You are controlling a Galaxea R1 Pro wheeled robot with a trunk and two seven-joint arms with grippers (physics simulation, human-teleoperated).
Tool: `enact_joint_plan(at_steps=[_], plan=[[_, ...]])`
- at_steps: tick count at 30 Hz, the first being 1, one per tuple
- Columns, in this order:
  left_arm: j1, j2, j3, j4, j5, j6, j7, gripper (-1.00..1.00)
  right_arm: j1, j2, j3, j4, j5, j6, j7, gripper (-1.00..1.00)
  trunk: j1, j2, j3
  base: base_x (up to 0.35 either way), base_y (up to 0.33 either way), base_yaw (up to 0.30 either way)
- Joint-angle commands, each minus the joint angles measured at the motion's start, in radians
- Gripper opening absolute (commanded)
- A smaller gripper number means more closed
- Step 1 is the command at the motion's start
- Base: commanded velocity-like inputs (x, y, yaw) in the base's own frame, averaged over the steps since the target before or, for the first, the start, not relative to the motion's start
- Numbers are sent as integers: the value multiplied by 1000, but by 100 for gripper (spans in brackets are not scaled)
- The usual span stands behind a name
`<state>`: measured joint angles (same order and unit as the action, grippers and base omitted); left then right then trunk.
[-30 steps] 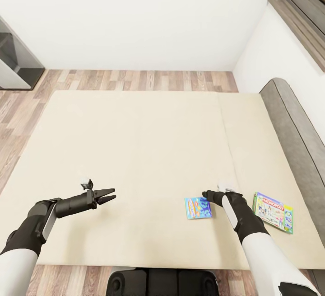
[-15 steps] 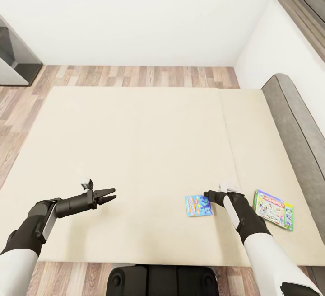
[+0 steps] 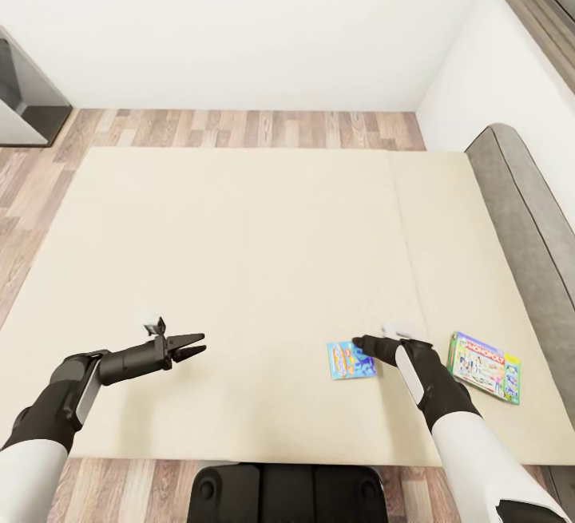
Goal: Put all the toys in the child's room - the three board games (two on the bed and one on the table), the two jigsaw puzzles on the table, and the tennis ball on the table - inside the toy box on the table in the child's room.
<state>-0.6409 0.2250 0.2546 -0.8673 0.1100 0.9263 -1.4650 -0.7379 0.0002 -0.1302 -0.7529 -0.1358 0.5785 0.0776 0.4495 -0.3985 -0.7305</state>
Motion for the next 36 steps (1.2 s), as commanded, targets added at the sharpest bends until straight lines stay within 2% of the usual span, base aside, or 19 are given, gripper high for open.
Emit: enact_joint_plan(at_steps=[1,12,24,36], plan=[[0,-1,0,0,1,11,-3,100,0,0,-3,-1,-4,5,7,100,1,-2,-1,0,0,0],[0,-7,0,0,0,10,-3,100,0,3,-3,-2,-3,6,25,100,1,-2,-2,0,0,0],[0,-7,0,0,0,10,-2,100,0,1,36,-2,-3,6,27,100,1,-2,-2,0,0,0],[0,-7,0,0,-1,10,-2,100,0,0,40,-2,-4,6,30,100,1,-2,-2,0,0,0]])
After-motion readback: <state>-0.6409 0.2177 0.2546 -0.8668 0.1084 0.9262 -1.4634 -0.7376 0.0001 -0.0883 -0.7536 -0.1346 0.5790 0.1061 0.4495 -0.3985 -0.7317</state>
